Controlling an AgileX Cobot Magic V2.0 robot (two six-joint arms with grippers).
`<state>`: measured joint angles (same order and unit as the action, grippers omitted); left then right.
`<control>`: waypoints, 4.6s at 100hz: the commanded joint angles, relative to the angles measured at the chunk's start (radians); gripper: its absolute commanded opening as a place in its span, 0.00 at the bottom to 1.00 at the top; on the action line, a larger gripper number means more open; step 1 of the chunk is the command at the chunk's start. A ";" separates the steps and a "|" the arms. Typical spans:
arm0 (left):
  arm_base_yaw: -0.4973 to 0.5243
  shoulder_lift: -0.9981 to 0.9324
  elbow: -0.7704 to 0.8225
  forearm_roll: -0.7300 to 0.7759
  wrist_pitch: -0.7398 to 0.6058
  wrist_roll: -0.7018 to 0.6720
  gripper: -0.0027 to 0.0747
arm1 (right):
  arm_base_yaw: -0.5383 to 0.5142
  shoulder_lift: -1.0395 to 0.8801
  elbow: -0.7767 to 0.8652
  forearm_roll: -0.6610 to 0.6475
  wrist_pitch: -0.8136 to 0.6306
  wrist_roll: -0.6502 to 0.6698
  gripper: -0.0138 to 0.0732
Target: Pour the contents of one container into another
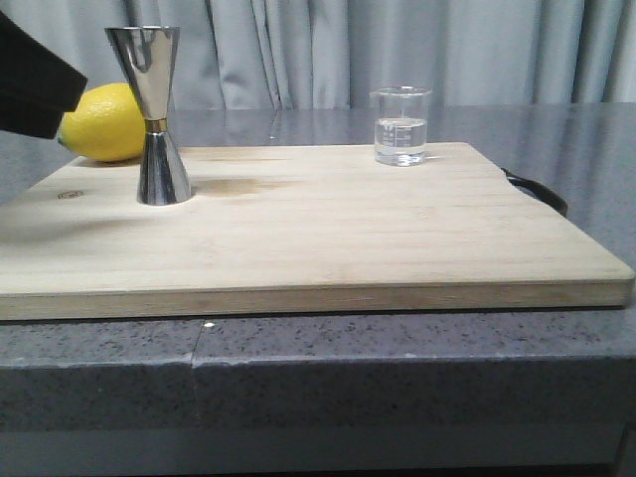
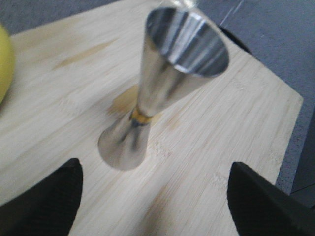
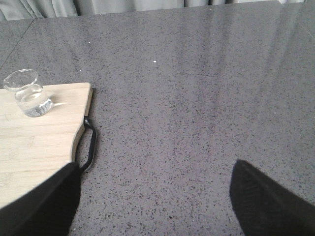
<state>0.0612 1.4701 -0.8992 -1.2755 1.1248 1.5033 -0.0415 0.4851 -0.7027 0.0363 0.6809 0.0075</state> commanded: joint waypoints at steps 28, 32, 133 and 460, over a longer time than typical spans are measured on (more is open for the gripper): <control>-0.055 0.070 -0.029 -0.254 0.093 0.429 0.74 | -0.004 0.014 -0.036 0.028 -0.065 -0.007 0.81; -0.067 0.077 -0.029 -0.275 0.091 0.458 0.74 | -0.004 0.014 -0.036 0.032 -0.065 -0.007 0.81; -0.128 0.164 -0.029 -0.463 0.137 0.603 0.34 | -0.004 0.014 -0.036 0.041 -0.065 -0.007 0.81; -0.128 0.048 -0.029 -0.537 0.147 0.522 0.34 | 0.386 1.223 -0.130 -0.166 -1.484 0.095 0.44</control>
<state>-0.0593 1.5622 -0.9013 -1.7377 1.1612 2.0326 0.3484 1.7845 -0.8055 -0.1209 -0.7566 0.1026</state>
